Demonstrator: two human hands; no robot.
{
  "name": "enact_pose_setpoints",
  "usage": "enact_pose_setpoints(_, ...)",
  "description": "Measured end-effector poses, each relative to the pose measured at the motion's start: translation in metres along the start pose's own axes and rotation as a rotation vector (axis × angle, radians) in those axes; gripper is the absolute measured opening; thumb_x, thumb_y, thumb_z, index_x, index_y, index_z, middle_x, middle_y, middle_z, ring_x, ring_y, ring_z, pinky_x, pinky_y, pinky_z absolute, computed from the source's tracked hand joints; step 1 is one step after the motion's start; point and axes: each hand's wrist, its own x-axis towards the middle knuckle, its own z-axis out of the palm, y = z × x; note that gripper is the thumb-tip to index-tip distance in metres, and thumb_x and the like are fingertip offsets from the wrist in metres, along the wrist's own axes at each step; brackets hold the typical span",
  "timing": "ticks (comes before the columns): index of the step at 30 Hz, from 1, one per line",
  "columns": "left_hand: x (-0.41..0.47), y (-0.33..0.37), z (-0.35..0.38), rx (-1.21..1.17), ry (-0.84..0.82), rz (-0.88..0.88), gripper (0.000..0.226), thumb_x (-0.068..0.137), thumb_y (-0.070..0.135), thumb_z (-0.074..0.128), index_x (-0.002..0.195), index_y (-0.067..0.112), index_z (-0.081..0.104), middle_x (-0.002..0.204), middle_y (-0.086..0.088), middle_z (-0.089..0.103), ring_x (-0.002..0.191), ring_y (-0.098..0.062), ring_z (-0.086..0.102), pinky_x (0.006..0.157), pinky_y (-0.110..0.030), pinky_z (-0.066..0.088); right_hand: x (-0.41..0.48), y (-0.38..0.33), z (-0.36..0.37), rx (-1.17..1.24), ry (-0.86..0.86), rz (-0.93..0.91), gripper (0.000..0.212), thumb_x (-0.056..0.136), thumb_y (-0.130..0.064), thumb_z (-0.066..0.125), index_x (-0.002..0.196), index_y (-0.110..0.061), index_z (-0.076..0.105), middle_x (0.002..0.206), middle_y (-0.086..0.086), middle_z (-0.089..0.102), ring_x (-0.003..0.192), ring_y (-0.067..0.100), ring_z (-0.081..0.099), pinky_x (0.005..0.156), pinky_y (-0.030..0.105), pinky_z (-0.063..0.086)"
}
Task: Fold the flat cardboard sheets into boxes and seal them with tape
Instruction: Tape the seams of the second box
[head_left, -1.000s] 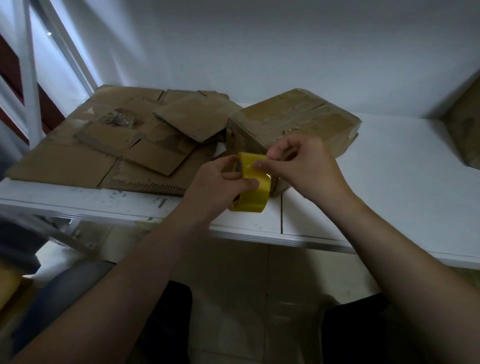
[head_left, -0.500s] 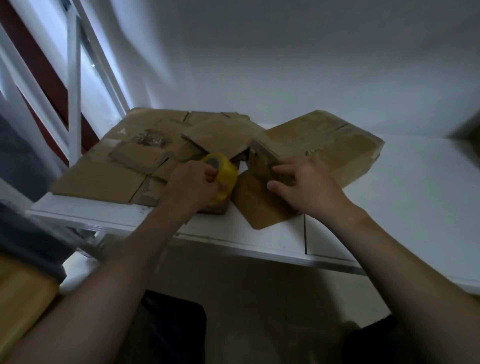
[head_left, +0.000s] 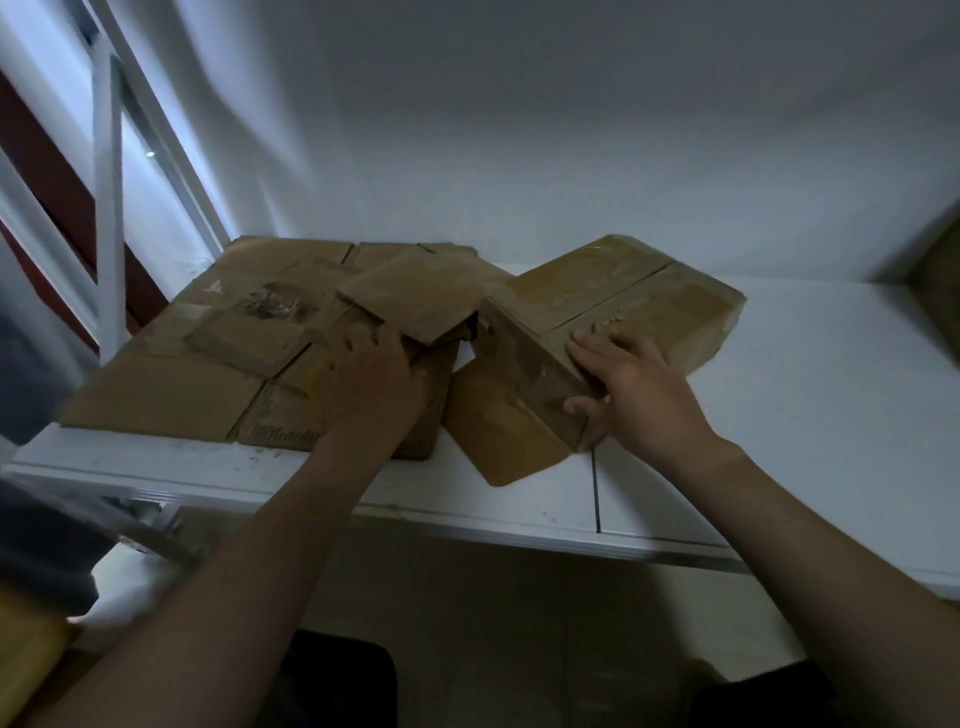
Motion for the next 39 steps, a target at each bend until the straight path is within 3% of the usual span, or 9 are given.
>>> enact_pose_setpoints(3, 0.0, 0.036, -0.006, -0.411, 0.05, 0.143, 0.045, 0.096, 0.033, 0.062, 0.132, 0.008, 0.051, 0.128, -0.016, 0.05, 0.118, -0.037, 0.048, 0.093, -0.045, 0.043, -0.01, 0.014, 0.005, 0.016, 0.015, -0.061, 0.07, 0.091, -0.038, 0.071, 0.153, -0.027, 0.042, 0.16, -0.01, 0.037, 0.151, 0.026, 0.022, 0.12, 0.053, 0.026)
enact_pose_setpoints(10, 0.023, 0.097, 0.002, -0.762, -0.063, 0.152, 0.053, 0.099, 0.033, 0.059, 0.144, 0.011, 0.041, 0.135, -0.008, 0.05, 0.122, -0.022, 0.05, 0.094, -0.027, 0.039, -0.038, 0.054, 0.005, 0.037, 0.271, -0.04, 0.052, 0.089, -0.005, 0.072, 0.135, -0.028, 0.065, 0.144, -0.005, 0.058, 0.138, 0.043, 0.046, 0.101, 0.058, 0.05)
enact_pose_setpoints(14, 0.042, 0.112, 0.007, -0.839, -0.148, 0.096, 0.065, 0.102, 0.029, 0.057, 0.155, 0.009, 0.026, 0.153, -0.01, 0.038, 0.139, -0.024, 0.039, 0.097, -0.02, 0.029, -0.056, 0.06, 0.003, 0.042, 0.268, 0.107, 0.052, 0.097, -0.02, 0.063, 0.147, -0.024, 0.052, 0.152, 0.003, 0.049, 0.127, 0.037, 0.05, 0.098, 0.045, 0.051)
enact_pose_setpoints(18, 0.057, 0.116, 0.014, -0.894, -0.243, 0.013, 0.071, 0.096, 0.037, 0.065, 0.153, 0.012, 0.03, 0.151, -0.007, 0.041, 0.136, -0.022, 0.042, 0.097, -0.024, 0.032, -0.057, 0.042, 0.003, 0.228, 0.113, 0.205, 0.057, 0.099, -0.049, 0.054, 0.152, -0.031, 0.04, 0.119, -0.003, 0.056, 0.092, 0.016, 0.06, 0.08, 0.025, 0.044)
enact_pose_setpoints(22, 0.059, 0.119, 0.014, -0.866, -0.245, -0.019, 0.072, 0.092, 0.039, 0.07, 0.149, 0.012, 0.035, 0.146, -0.006, 0.046, 0.127, -0.018, 0.047, 0.094, -0.026, 0.036, -0.044, 0.034, -0.002, 0.416, 0.024, 0.325, 0.059, 0.096, -0.063, 0.044, 0.143, -0.028, 0.044, 0.132, -0.003, 0.051, 0.106, 0.017, 0.062, 0.091, 0.032, 0.051)
enact_pose_setpoints(26, 0.048, 0.124, 0.018, -0.861, -0.271, 0.003, 0.09, 0.075, 0.064, 0.066, 0.147, 0.016, 0.044, 0.141, -0.004, 0.053, 0.129, -0.024, 0.052, 0.106, -0.04, 0.045, -0.031, 0.042, -0.013, 0.549, 0.046, 0.532, 0.068, 0.098, -0.065, 0.039, 0.146, -0.016, 0.037, 0.139, 0.006, 0.036, 0.118, 0.03, 0.055, 0.104, 0.042, 0.044)
enact_pose_setpoints(31, 0.031, 0.124, 0.027, -0.788, -0.38, -0.019, 0.087, 0.074, 0.081, 0.047, 0.146, 0.031, 0.047, 0.137, -0.004, 0.05, 0.12, -0.029, 0.056, 0.103, -0.05, 0.049, -0.018, 0.074, -0.03, 0.755, 0.138, 0.725, 0.058, 0.097, -0.06, 0.047, 0.132, -0.014, 0.051, 0.128, 0.009, 0.057, 0.104, 0.026, 0.062, 0.079, 0.037, 0.05)
enact_pose_setpoints(35, 0.032, 0.127, 0.013, -0.894, -0.437, -0.079, 0.052, 0.102, 0.044, 0.05, 0.148, 0.022, 0.045, 0.137, -0.002, 0.049, 0.124, -0.027, 0.052, 0.104, -0.041, 0.044, -0.016, 0.069, -0.039, 0.918, 0.013, 0.714, 0.045, 0.104, -0.037, 0.049, 0.144, -0.02, 0.044, 0.119, 0.002, 0.066, 0.099, 0.022, 0.066, 0.077, 0.042, 0.058)
enact_pose_setpoints(39, 0.028, 0.131, -0.016, -0.996, -0.32, -0.055, 0.052, 0.103, 0.036, 0.052, 0.152, 0.021, 0.04, 0.134, 0.005, 0.051, 0.122, -0.017, 0.048, 0.095, -0.032, 0.038, -0.014, 0.062, -0.057, 0.957, 0.11, 0.62, 0.039, 0.103, -0.033, 0.052, 0.142, -0.027, 0.049, 0.124, -0.004, 0.064, 0.101, 0.016, 0.066, 0.087, 0.044, 0.058)
